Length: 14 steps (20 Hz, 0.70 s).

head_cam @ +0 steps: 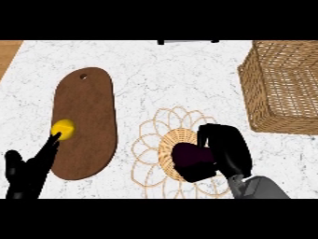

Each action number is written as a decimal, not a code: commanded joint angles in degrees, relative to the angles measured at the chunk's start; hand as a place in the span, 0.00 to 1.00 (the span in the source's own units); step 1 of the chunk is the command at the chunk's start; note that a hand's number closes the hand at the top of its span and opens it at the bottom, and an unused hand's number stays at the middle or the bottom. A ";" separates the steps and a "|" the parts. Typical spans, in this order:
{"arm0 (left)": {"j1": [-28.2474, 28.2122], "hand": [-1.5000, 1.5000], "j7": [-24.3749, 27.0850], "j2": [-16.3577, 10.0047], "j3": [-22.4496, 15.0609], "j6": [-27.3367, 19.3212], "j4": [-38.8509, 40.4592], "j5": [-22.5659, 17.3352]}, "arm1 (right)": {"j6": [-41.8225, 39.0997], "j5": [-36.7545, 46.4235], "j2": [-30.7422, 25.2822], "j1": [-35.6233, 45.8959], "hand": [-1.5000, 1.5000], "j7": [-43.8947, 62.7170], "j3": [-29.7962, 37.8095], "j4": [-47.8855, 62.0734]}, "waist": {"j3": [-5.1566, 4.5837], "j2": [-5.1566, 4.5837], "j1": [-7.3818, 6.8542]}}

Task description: Pick the eggplant from the placemat and place it in the basket

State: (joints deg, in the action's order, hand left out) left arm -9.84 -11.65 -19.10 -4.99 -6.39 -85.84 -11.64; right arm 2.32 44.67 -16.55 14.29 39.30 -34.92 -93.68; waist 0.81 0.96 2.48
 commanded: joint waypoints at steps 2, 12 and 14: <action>-2.78 0.50 -1.45 0.79 -0.57 0.02 2.46 -0.26 | 12.25 -4.59 5.05 -1.71 1.00 -0.91 8.60 -14.07 | -0.67 -0.17 0.91; 1.68 0.50 -2.12 1.31 -0.76 0.74 4.88 1.15 | 0.42 -12.46 -7.06 1.95 1.00 12.72 31.07 -35.33 | -0.85 -0.81 -1.02; 0.16 0.50 -2.48 2.20 -1.70 0.23 4.27 1.70 | -1.11 -13.95 -8.06 5.66 1.00 15.96 35.19 -34.37 | -0.86 -0.87 -1.65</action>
State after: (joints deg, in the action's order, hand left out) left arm -9.02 -11.72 -18.36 -5.06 -6.03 -85.60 -10.71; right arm 4.26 33.47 -21.67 16.90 50.68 -7.41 -125.61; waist 0.62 0.77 1.54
